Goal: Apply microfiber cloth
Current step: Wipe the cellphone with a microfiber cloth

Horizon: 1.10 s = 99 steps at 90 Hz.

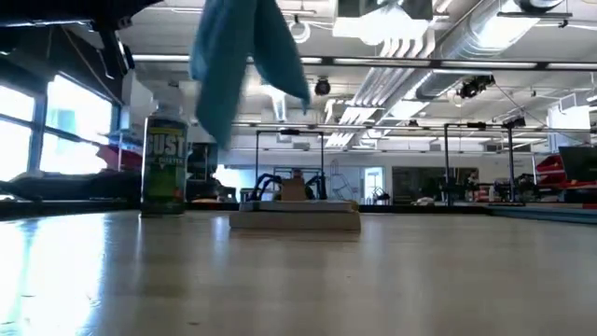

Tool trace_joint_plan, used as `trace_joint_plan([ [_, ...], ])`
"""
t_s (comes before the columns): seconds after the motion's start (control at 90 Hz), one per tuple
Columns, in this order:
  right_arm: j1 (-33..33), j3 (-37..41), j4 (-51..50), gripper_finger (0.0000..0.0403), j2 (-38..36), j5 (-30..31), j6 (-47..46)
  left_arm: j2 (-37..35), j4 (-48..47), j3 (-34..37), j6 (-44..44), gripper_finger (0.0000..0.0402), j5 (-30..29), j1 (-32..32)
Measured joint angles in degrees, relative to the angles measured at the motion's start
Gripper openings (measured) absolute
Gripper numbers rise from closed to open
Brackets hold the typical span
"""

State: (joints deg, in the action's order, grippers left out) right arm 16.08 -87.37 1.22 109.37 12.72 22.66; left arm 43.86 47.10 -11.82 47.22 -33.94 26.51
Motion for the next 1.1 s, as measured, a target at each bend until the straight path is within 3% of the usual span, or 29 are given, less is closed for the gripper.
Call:
trace_joint_plan([
  [0.422, 2.20, -0.02, -5.08, 0.0000, -0.19, 2.18, 2.06, -0.72, 1.04, 0.00, -0.61, 0.0015, 0.45, -0.01],
  [0.844, -0.75, -0.02, 5.08, 0.0000, 1.94, 5.54, 19.40, 2.78, 3.27, 0.00, 2.93, 0.0015, -3.81, 0.01],
  [1.1, 0.32, -0.09, 7.22, 0.0000, 4.24, 5.49, 16.34, 2.60, 10.09, 0.00, -1.77, 0.0015, -8.01, 0.01],
])
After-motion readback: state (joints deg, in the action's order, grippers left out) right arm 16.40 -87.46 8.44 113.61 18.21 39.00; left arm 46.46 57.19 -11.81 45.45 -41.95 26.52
